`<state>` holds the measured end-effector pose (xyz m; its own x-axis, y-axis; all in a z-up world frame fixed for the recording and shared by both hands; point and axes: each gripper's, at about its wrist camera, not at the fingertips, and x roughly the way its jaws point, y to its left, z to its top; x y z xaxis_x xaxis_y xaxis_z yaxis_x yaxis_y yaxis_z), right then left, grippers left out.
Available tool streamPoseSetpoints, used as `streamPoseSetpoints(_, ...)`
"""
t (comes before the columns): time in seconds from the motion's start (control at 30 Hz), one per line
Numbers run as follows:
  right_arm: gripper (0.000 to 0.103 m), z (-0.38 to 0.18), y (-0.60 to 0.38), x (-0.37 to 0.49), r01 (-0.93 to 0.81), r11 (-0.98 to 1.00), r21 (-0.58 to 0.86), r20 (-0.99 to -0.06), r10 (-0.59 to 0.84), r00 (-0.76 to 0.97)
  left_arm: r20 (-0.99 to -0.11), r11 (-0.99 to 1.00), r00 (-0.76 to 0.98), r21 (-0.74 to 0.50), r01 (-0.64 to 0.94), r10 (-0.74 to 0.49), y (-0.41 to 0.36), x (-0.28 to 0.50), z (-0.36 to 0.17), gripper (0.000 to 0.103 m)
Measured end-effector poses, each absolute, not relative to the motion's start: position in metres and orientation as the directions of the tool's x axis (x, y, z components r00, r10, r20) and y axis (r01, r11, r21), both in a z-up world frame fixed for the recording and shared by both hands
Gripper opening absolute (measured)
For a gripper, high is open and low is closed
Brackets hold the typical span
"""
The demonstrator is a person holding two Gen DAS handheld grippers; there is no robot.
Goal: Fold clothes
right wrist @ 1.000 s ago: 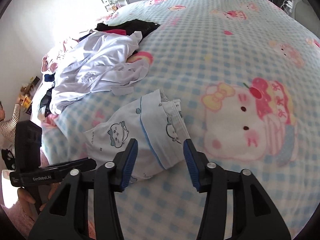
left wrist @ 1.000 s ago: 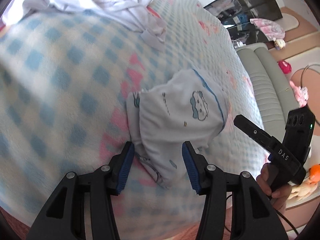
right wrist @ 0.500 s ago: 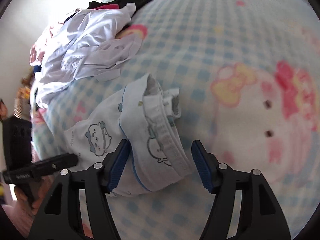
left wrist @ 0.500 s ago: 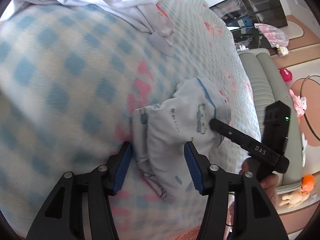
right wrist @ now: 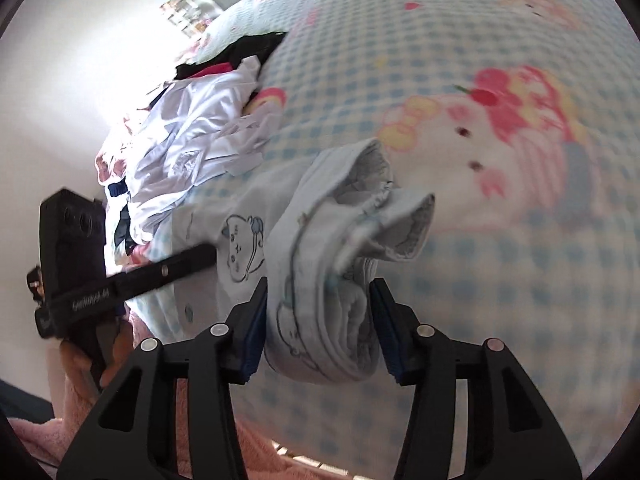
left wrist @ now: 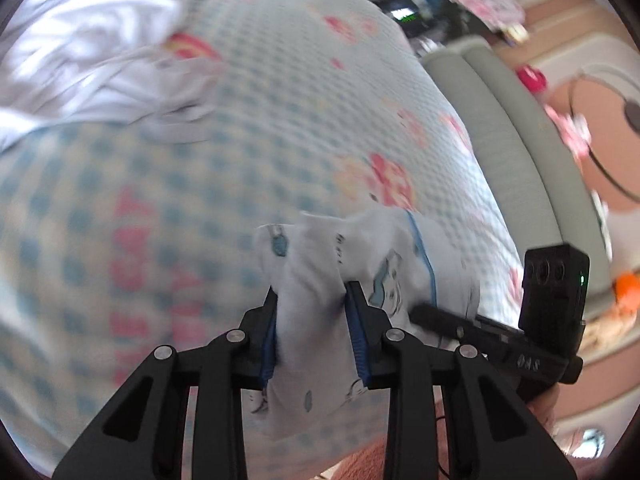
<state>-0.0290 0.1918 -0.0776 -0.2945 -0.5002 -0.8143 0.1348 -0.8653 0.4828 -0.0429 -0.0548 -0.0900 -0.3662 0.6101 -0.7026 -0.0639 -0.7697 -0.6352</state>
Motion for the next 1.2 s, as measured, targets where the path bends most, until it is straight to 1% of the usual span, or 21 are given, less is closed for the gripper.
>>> streamPoseSetpoints(0.1, 0.052, -0.088, 0.212, -0.018, 0.086, -0.888, 0.452, -0.843, -0.456, -0.286, -0.776, -0.809, -0.275, -0.588, -0.012, 0.568, -0.037, -0.058, -0.119, 0.032)
streamPoseSetpoints(0.2, 0.052, -0.093, 0.239, -0.012, 0.014, -0.903, 0.429, -0.860, -0.413, -0.298, -0.793, -0.812, -0.250, -0.582, 0.044, 0.555, -0.038, -0.055, -0.138, 0.034)
streamPoseSetpoints(0.27, 0.052, -0.082, 0.252, -0.007, 0.007, -0.900, 0.436, -0.842, -0.410, -0.350, -0.778, -0.805, -0.297, -0.591, 0.047, 0.554, -0.043, -0.046, -0.131, 0.037)
streamPoseSetpoints(0.3, 0.052, -0.076, 0.256, -0.005, 0.008, -0.905, 0.425, -0.837, -0.396, -0.378, -0.765, -0.805, -0.339, -0.593, 0.034, 0.549, -0.047, -0.040, -0.124, 0.042)
streamPoseSetpoints(0.33, 0.052, -0.070, 0.257, -0.004, 0.021, -0.913, 0.407, -0.833, -0.381, -0.402, -0.755, -0.807, -0.365, -0.591, 0.016, 0.545, -0.046, -0.036, -0.118, 0.045)
streamPoseSetpoints(0.4, 0.053, -0.059, 0.257, -0.004, 0.048, -0.925, 0.378, -0.822, -0.359, -0.443, -0.742, -0.813, -0.395, -0.581, -0.025, 0.542, -0.038, -0.034, -0.111, 0.047)
streamPoseSetpoints(0.5, 0.054, -0.064, 0.241, -0.012, 0.108, -0.914, 0.392, -0.819, -0.400, -0.411, -0.733, -0.830, -0.429, -0.552, -0.079, 0.528, -0.024, -0.031, -0.102, 0.052)
streamPoseSetpoints(0.57, 0.053, -0.076, 0.222, -0.015, 0.151, -0.925, 0.349, -0.841, -0.380, -0.385, -0.764, -0.863, -0.425, -0.498, -0.090, 0.485, -0.012, -0.033, -0.106, 0.053)
streamPoseSetpoints(0.63, 0.053, -0.092, 0.210, -0.015, 0.157, -0.948, 0.277, -0.871, -0.317, -0.375, -0.804, -0.896, -0.416, -0.440, -0.065, 0.425, -0.005, -0.034, -0.114, 0.052)
streamPoseSetpoints(0.7, 0.053, -0.101, 0.210, -0.015, 0.136, -0.953, 0.270, -0.876, -0.302, -0.377, -0.844, -0.926, -0.406, -0.378, -0.010, 0.349, -0.012, -0.032, -0.123, 0.051)
streamPoseSetpoints(0.73, 0.053, -0.100, 0.215, -0.015, 0.121, -0.952, 0.280, -0.869, -0.305, -0.391, -0.851, -0.927, -0.400, -0.375, 0.010, 0.340, -0.020, -0.030, -0.128, 0.054)
streamPoseSetpoints(0.83, 0.054, -0.089, 0.219, -0.009, 0.138, -0.964, 0.226, -0.851, -0.265, -0.453, -0.823, -0.890, -0.403, -0.454, 0.044, 0.400, -0.045, -0.024, -0.132, 0.054)
streamPoseSetpoints(0.87, 0.054, -0.083, 0.218, -0.005, 0.149, -0.968, 0.204, -0.842, -0.251, -0.477, -0.807, -0.873, -0.412, -0.485, 0.051, 0.424, -0.049, -0.023, -0.131, 0.052)
streamPoseSetpoints(0.93, 0.054, -0.074, 0.222, 0.000, 0.149, -0.968, 0.201, -0.822, -0.250, -0.512, -0.776, -0.846, -0.430, -0.531, 0.050, 0.462, -0.056, -0.022, -0.126, 0.053)
streamPoseSetpoints(1.07, 0.054, -0.070, 0.231, -0.001, 0.140, -0.958, 0.252, -0.805, -0.288, -0.519, -0.744, -0.821, -0.421, -0.570, -0.004, 0.519, -0.044, -0.026, -0.125, 0.056)
streamPoseSetpoints(1.17, 0.054, -0.068, 0.235, 0.003, 0.146, -0.958, 0.246, -0.799, -0.286, -0.529, -0.769, -0.840, -0.395, -0.542, -0.013, 0.502, -0.031, -0.026, -0.133, 0.057)
streamPoseSetpoints(1.2, 0.055, -0.068, 0.237, 0.005, 0.150, -0.957, 0.249, -0.798, -0.291, -0.528, -0.780, -0.849, -0.387, -0.528, -0.015, 0.492, -0.027, -0.025, -0.136, 0.055)
